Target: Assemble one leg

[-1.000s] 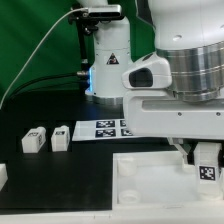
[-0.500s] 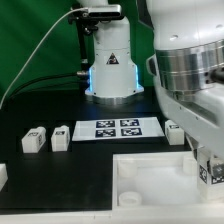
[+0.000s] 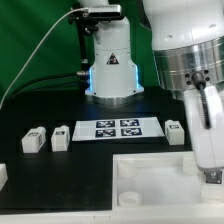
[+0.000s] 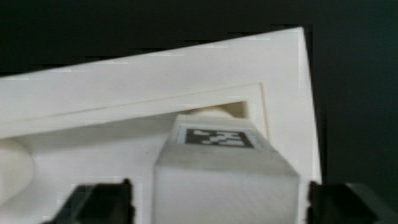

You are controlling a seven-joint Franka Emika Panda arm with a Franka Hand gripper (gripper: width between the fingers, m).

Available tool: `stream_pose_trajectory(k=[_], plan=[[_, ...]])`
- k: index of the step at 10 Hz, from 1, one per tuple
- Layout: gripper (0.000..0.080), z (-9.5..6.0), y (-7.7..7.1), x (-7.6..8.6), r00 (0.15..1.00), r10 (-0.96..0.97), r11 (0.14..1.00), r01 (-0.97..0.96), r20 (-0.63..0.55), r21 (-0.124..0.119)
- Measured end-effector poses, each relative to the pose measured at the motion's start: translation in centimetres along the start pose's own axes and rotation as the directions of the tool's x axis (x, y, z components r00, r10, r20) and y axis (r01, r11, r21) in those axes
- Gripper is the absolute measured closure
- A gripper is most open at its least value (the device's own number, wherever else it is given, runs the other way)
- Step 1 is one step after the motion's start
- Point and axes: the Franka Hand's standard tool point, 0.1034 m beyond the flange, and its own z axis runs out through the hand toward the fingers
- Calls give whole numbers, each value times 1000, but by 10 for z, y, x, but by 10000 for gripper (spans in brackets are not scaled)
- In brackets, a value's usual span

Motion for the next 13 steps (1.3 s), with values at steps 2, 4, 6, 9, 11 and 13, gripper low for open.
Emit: stream_pose_trajectory(k=[2, 4, 6, 9, 11, 13], plan=[[204, -1, 0, -7, 942, -335, 942, 335, 1, -5], [153, -2, -1, -9, 851, -525, 851, 525, 5, -15], [153, -2, 0, -8, 730, -683, 730, 683, 8, -15], [150, 2, -5, -3, 248, -969, 248, 968, -3, -45], [276, 2, -6, -5, 306, -952, 306, 951, -8, -41], [417, 2, -6, -5, 354, -935, 354, 934, -9, -38]])
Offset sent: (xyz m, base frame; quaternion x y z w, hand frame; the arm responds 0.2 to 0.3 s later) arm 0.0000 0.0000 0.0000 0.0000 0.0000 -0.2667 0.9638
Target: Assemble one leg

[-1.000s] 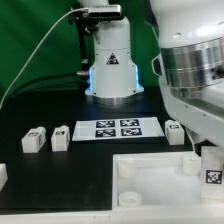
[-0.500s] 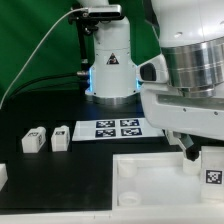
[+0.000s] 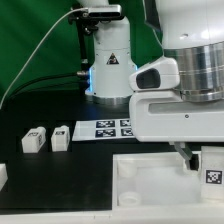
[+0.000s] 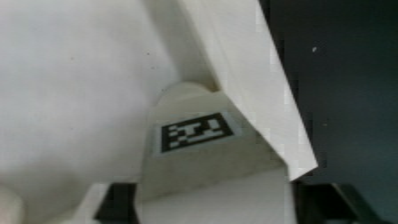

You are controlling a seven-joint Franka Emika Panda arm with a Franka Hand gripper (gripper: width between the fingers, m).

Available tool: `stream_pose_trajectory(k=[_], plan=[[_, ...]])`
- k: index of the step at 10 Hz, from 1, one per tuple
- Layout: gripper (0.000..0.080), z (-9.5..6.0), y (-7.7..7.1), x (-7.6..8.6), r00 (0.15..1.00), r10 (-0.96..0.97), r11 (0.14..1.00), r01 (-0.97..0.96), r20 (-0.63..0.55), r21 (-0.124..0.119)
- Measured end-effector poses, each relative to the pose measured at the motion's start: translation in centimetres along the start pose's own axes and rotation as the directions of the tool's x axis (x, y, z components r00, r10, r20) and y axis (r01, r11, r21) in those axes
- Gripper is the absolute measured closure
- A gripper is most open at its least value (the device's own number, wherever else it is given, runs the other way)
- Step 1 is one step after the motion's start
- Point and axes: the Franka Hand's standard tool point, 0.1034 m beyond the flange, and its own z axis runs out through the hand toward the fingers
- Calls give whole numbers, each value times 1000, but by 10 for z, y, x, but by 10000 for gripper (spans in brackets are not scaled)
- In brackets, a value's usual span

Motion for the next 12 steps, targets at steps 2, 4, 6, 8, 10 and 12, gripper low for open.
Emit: stream_pose_trajectory(k=[2, 4, 6, 8, 10, 12], plan=[[496, 1, 4, 1, 979, 206, 979, -206, 1, -2], [497, 1, 7, 3, 876, 482, 876, -482, 3, 0], [497, 2, 6, 0, 613, 790, 613, -790, -6, 23], [496, 2, 7, -1, 391, 920, 389, -920, 28, 57], [496, 2, 7, -2, 422, 906, 420, -906, 26, 58], [242, 1, 6, 0, 632, 775, 631, -774, 8, 59]])
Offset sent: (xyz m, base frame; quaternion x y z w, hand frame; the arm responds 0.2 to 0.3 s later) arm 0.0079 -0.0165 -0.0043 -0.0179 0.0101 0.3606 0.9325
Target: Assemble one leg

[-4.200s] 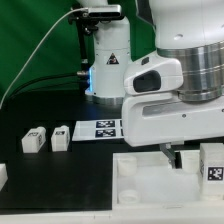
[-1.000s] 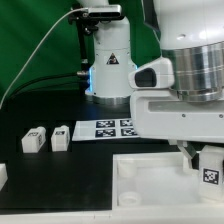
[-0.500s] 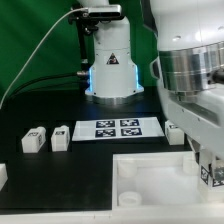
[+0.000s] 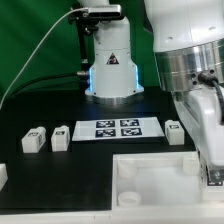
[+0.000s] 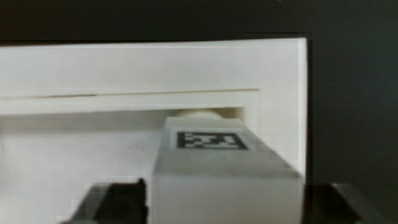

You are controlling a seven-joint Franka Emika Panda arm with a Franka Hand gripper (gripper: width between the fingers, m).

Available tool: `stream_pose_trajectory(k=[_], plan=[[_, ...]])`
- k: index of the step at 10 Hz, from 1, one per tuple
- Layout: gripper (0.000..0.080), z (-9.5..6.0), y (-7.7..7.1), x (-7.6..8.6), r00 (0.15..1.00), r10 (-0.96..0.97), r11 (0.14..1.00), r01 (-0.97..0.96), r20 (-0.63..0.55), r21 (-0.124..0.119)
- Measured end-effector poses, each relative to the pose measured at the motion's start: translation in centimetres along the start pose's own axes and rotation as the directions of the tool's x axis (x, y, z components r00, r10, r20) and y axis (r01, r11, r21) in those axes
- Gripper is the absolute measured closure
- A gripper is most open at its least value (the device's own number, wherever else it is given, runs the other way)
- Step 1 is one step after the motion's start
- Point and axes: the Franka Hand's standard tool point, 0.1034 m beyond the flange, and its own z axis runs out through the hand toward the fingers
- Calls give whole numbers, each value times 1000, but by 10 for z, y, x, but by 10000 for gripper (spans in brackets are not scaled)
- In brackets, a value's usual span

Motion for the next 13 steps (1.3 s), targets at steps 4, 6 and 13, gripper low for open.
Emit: stream_pose_trajectory(k=[4, 6, 13], plan=[[151, -4, -5, -1, 870, -493, 870, 493, 2, -17], [151, -4, -5, 0, 685, -729, 685, 728, 5, -28], [494, -6, -11, 2, 572, -820, 573, 819, -36, -44]])
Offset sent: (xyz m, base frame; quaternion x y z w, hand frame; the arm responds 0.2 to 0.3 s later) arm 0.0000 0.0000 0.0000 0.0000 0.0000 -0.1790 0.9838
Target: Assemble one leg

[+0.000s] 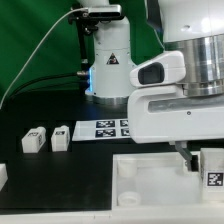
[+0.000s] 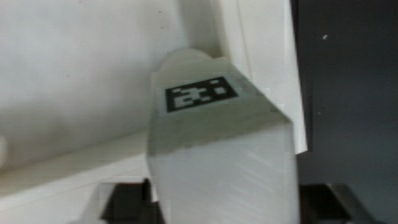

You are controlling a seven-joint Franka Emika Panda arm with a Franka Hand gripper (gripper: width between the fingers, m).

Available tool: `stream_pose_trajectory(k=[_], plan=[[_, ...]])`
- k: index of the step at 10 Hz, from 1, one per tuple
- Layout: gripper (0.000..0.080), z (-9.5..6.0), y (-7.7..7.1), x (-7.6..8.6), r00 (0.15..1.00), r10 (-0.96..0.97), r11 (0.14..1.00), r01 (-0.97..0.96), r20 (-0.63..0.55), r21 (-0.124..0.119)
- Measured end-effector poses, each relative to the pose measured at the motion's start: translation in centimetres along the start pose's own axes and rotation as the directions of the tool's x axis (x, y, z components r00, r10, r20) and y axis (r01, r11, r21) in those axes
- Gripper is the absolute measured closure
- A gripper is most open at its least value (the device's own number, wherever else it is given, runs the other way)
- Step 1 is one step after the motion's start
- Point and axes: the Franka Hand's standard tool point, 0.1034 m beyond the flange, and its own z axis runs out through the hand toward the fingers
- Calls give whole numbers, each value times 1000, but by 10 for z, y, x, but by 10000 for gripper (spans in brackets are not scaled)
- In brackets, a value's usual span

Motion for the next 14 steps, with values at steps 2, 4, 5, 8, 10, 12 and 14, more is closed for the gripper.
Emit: stream_pose_trajectory(k=[2, 4, 5, 8, 10, 12, 14], plan=[[494, 0, 4, 2, 977, 214, 977, -214, -1, -4], [494, 0, 7, 0, 858, 514, 858, -514, 5, -11], [494, 0, 8, -4, 719, 695, 719, -695, 4, -13], [494, -1, 9, -6, 284, 958, 284, -959, 34, -16], [494, -1, 10, -9, 164, 986, 165, -986, 41, -27], [496, 0, 11, -9, 241, 970, 242, -970, 42, -26], [204, 2, 8, -9, 433, 901, 433, -901, 39, -19]])
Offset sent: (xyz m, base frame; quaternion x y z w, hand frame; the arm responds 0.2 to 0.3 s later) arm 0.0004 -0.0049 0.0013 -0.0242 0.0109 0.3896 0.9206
